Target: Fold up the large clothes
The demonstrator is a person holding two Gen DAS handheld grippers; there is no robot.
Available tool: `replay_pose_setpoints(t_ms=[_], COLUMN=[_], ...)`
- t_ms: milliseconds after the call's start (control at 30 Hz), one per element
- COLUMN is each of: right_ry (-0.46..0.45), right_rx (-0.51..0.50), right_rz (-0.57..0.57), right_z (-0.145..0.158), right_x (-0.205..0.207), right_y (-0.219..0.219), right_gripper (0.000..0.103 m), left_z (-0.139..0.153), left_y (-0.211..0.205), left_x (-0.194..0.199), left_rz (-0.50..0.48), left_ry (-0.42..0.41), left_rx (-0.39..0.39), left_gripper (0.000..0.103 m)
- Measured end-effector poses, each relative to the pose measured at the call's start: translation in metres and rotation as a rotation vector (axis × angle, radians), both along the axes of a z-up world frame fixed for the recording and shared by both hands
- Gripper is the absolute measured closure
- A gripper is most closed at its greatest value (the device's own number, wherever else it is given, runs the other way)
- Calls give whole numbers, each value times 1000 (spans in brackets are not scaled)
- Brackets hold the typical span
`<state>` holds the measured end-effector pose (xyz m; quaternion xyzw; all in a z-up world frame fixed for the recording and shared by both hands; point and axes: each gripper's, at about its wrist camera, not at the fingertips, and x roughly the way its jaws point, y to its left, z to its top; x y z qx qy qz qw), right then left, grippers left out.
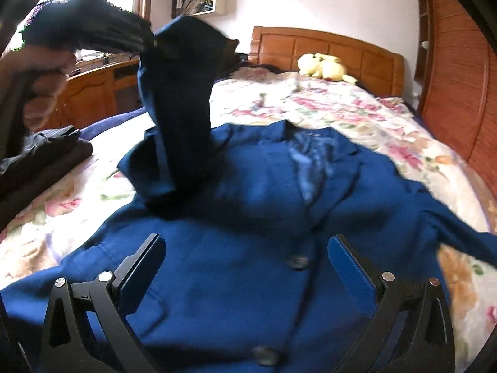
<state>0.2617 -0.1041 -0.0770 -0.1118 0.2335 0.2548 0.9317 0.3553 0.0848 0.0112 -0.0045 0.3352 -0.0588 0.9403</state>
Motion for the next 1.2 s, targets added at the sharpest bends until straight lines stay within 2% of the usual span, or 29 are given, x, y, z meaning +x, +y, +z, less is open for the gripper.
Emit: replay_pose_setpoints(t_ms=[100, 233, 300, 367, 400, 633, 767, 933, 1200], right_ry=[-26, -16, -7, 6, 14, 18, 18, 21, 64], right_rx=[-3, 30, 46, 63, 71, 63, 55, 31, -68], right_rz=[-42, -102, -128, -146, -150, -132, -125, -118, -126], right_z=[7, 9, 9, 8, 7, 12, 13, 12, 15], right_x=[-1, 3, 7, 7, 7, 6, 2, -1, 34], right_y=[-29, -67, -82, -94, -98, -88, -88, -84, -76], right_gripper=[0, 0, 0, 0, 0, 0, 0, 0, 0], left_z=[16, 21, 17, 10, 7, -28, -48, -67, -81], left_y=[-30, -63, -73, -79, -80, -68, -50, -32, -4], left_x=[-10, -24, -30, -39, -44, -87, -111, -137, -162], left_rz=[-58, -116, -138, -152, -156, -127, -85, -32, 19], left_ry=[-21, -12, 1, 2, 4, 7, 12, -1, -14], left_rx=[10, 36, 36, 36, 33, 1, -22, -3, -21], left_gripper=[95, 94, 87, 74, 71, 55, 55, 55, 55])
